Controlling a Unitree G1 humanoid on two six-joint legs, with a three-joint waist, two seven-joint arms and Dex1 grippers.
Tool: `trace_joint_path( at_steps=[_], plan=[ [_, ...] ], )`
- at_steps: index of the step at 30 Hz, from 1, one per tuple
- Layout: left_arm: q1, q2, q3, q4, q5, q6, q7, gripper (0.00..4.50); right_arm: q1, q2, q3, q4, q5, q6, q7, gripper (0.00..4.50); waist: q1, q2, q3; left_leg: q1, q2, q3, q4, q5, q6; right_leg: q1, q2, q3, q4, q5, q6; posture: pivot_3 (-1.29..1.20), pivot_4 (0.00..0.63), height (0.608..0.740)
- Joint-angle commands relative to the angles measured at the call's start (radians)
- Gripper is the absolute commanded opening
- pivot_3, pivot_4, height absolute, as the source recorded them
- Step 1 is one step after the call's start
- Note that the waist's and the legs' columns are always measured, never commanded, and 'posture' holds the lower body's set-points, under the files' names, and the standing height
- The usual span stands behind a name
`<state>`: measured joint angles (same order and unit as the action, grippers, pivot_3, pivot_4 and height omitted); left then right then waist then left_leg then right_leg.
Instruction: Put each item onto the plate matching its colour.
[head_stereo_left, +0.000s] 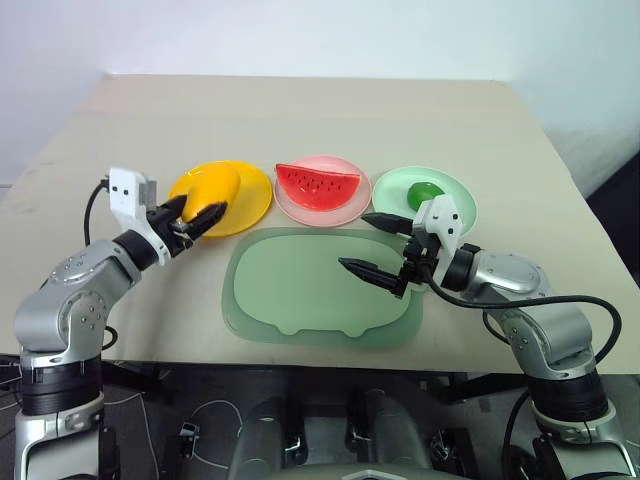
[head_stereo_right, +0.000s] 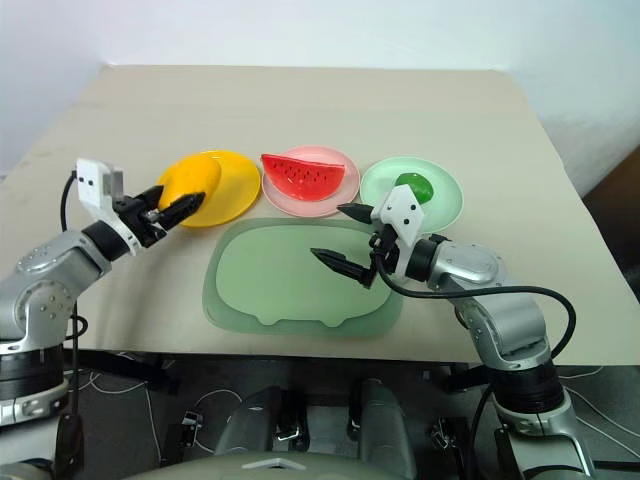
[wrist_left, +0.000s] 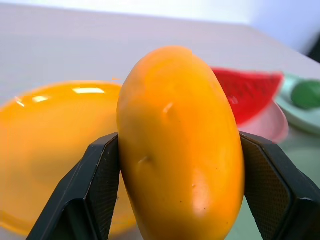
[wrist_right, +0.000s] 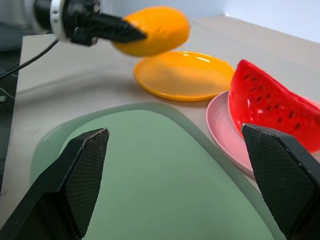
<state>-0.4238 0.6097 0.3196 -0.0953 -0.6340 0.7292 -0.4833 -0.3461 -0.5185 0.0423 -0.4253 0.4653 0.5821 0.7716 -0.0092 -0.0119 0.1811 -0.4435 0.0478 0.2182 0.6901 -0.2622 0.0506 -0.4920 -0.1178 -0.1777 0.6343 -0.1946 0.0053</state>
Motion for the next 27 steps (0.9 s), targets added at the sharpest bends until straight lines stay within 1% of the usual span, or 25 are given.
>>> trace_joint_path(
  at_steps=[1,3,6,11,16,18,20,23,27],
  plan=[
    [-0.110,0.033,-0.060,0.086,0.090,-0.003,0.030,3.11,-0.016,0.012,0.005,-0.017,0.014,-0.008,-0.007,4.50,0.000,0.000,0.000,0.000,0.000,0.000,0.000,0.000,0.000,0.000,0.000,0.000,0.000,0.000,0.001,0.00,0.150,0.696],
    [-0.186,0.027,-0.101,0.167,0.147,0.007,0.071,3.11,-0.025,0.014,0.011,-0.014,0.011,-0.004,-0.014,4.50,0.000,0.000,0.000,0.000,0.000,0.000,0.000,0.000,0.000,0.000,0.000,0.000,0.000,0.002,0.002,0.00,0.150,0.696],
    [-0.254,0.021,-0.175,0.291,0.250,-0.067,0.073,3.11,-0.039,0.018,0.016,-0.008,0.009,0.001,-0.025,4.50,-0.003,0.000,0.000,0.000,0.000,0.000,0.000,0.000,0.000,0.000,0.000,0.000,0.000,0.002,0.002,0.00,0.150,0.696],
    [-0.296,0.006,-0.266,0.444,0.376,-0.159,0.066,3.11,-0.063,0.026,0.023,0.001,0.005,0.007,-0.041,4.50,-0.006,0.000,0.000,0.000,0.000,0.001,0.000,0.000,0.000,-0.001,0.001,0.000,0.002,0.003,0.001,0.00,0.150,0.696],
    [-0.303,-0.011,-0.236,0.486,0.376,-0.147,0.061,3.11,-0.071,0.025,0.022,0.004,0.006,0.009,-0.047,4.50,-0.005,-0.001,0.000,0.000,0.000,0.001,0.000,0.000,0.000,-0.002,0.000,0.000,0.002,0.003,0.001,0.00,0.150,0.696],
    [-0.299,-0.017,-0.220,0.487,0.367,-0.146,0.059,3.83,-0.070,0.023,0.020,0.004,0.005,0.010,-0.049,4.50,-0.004,-0.001,0.000,0.000,0.000,0.001,0.000,0.000,0.000,-0.002,0.000,0.000,0.002,0.003,0.001,0.00,0.150,0.696],
    [-0.290,-0.017,-0.211,0.477,0.368,-0.149,0.055,4.42,-0.069,0.021,0.020,0.005,0.000,0.007,-0.051,4.50,-0.003,-0.001,0.000,0.000,0.000,0.001,0.001,0.000,0.000,-0.001,0.000,0.000,0.003,0.003,0.001,0.00,0.150,0.696],
    [-0.263,-0.018,-0.184,0.421,0.342,-0.132,0.038,4.47,-0.068,0.017,0.015,0.005,0.001,0.005,-0.051,4.50,-0.005,-0.001,0.000,0.000,0.000,0.001,0.002,0.000,0.000,-0.001,0.000,0.000,0.003,0.003,0.001,0.00,0.150,0.696],
    [-0.197,0.020,-0.176,0.296,0.341,-0.112,-0.004,4.47,-0.066,0.016,0.011,0.009,0.000,0.002,-0.047,4.50,-0.005,-0.001,0.000,0.000,0.000,0.001,0.002,0.000,0.000,-0.002,0.000,0.000,0.005,0.003,0.001,0.00,0.150,0.696]
  ],
)
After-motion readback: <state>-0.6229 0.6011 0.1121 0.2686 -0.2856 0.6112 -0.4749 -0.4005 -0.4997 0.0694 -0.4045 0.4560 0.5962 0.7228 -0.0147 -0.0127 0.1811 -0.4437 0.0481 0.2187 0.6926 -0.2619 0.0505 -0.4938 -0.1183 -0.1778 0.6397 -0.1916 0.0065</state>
